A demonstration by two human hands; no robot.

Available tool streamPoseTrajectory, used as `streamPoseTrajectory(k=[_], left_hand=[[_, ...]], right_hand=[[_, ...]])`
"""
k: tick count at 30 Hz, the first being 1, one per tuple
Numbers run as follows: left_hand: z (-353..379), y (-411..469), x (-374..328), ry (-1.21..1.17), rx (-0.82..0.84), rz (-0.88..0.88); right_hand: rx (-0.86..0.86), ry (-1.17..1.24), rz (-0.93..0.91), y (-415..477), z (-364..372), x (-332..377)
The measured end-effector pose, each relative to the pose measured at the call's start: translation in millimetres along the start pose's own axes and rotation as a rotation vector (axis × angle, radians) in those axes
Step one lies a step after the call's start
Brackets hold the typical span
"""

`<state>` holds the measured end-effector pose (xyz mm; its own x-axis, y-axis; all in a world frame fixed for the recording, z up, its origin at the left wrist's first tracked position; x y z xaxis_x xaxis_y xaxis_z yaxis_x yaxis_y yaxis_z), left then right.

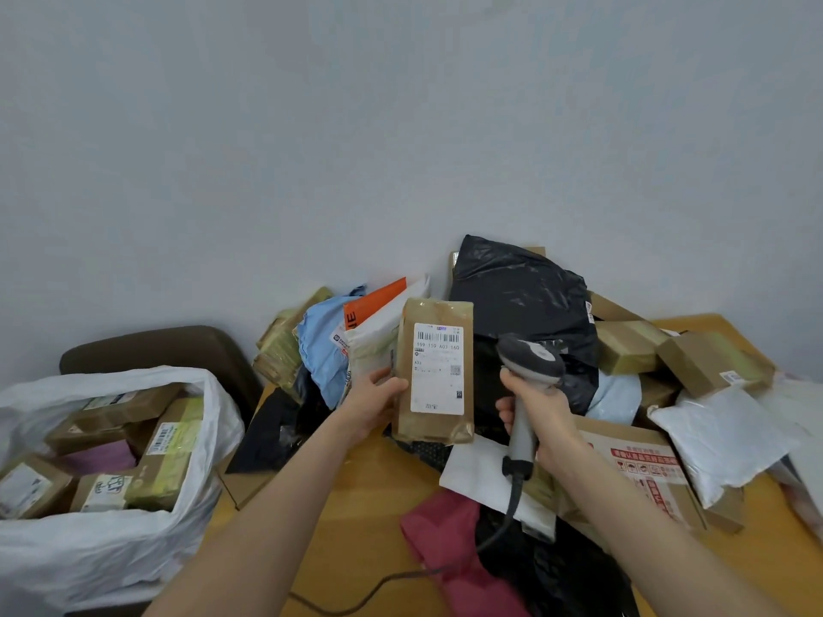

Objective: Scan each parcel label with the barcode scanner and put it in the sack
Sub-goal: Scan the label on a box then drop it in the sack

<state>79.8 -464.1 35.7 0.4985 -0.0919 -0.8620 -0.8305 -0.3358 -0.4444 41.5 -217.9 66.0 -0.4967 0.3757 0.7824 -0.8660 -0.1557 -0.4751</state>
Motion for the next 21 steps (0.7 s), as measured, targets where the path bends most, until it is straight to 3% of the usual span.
streamPoseTrajectory(k=[7,21], left_hand=[[4.9,2.6,16.2,0.178,-0.054,0.052],[8.7,5.6,34.6,0.152,-0.079,0.023]], right_hand=[[0.104,-0.070,-0.014,-49.9,19.6,-17.2],[0.113,-0.140,-0.039,-59.9,13.8,-24.9]])
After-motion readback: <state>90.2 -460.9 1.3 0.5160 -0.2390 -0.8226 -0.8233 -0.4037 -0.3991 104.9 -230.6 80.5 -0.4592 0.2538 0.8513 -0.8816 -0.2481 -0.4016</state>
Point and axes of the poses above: each hand's wrist, its own y-axis towards the middle knuckle, its own z-axis out of the palm, x = y × z, the point moved 7 cm from there along y, towards the middle knuckle, and after that the axes turned 14 degrees about y, right-handed, at the moved point
